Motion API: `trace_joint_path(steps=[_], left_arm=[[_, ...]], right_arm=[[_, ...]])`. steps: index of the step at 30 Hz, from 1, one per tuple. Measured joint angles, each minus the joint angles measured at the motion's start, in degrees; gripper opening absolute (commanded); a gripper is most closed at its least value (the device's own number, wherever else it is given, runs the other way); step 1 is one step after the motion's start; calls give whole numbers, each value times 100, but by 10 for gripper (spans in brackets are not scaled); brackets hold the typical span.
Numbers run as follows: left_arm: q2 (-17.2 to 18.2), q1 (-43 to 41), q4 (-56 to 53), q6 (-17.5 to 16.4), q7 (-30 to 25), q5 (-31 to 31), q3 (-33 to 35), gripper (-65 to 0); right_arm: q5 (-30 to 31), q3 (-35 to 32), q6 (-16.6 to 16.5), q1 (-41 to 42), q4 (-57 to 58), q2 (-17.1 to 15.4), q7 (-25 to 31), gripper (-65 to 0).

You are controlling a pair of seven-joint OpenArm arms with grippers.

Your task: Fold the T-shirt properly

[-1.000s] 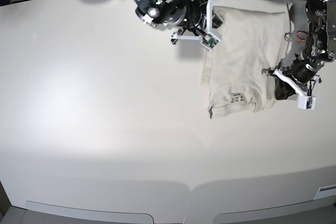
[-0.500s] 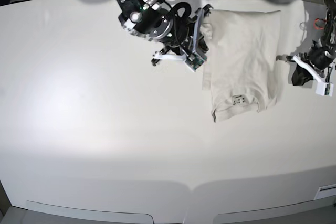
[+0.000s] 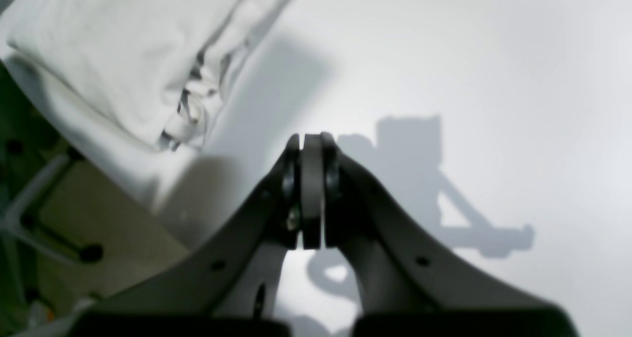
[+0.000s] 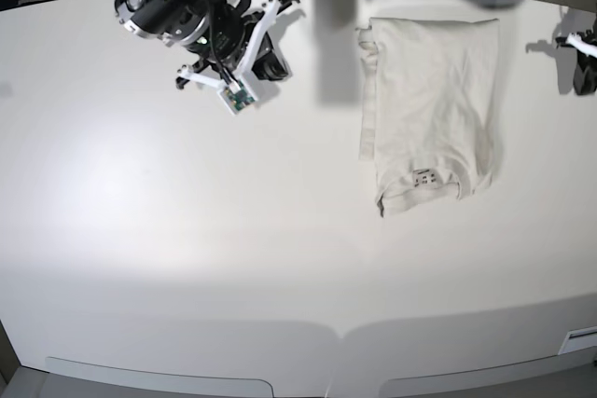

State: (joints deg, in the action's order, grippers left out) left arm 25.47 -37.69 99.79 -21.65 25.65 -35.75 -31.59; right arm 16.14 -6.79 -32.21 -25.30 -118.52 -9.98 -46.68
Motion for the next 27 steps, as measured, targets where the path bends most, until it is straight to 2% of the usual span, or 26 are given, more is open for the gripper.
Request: trace_joint_path(steps=[7, 14, 22, 27], left_arm=[[-922, -824, 28, -905, -11, 24, -767, -650], [-1611, -1484, 37, -1714, 0, 66, -1475, -650], [-2048, -1884, 31, -1788, -61, 981, -1519, -650], [-2085, -1880, -562, -1805, -144, 1228, -1519, -650]], right_arm=[[625, 1104, -597, -1093, -466, -17, -382, -650], [662, 1928, -730, -2096, -616, -17, -310, -650], [778, 2544, -730, -3060, -621, -20, -317, -650], [796, 2651, -732, -3556, -422, -17, -286, -650]])
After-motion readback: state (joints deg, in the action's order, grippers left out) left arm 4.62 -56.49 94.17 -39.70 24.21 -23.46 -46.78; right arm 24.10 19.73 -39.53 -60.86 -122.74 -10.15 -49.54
